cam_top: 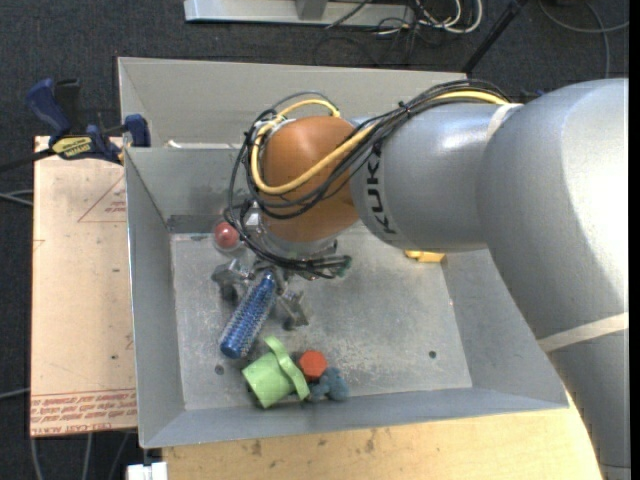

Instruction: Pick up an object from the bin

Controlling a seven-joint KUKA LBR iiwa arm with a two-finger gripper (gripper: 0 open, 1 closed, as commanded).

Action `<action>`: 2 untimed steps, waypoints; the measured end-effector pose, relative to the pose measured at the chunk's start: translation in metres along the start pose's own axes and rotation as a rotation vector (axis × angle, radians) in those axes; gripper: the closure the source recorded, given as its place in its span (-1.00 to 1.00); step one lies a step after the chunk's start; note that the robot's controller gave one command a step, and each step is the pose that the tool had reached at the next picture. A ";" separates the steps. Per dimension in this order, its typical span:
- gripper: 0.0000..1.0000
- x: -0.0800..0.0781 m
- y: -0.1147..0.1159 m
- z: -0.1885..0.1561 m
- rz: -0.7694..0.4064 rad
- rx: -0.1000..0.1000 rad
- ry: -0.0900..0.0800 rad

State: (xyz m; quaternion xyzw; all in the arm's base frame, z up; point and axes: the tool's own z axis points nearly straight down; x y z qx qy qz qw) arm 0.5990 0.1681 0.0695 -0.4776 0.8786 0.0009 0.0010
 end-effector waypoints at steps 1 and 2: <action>1.00 0.000 0.000 0.001 0.000 -0.001 0.000; 1.00 -0.002 0.000 -0.058 0.003 0.004 -0.004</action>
Offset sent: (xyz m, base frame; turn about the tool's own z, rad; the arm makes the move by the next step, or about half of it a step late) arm 0.0000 0.0000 0.0000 0.0000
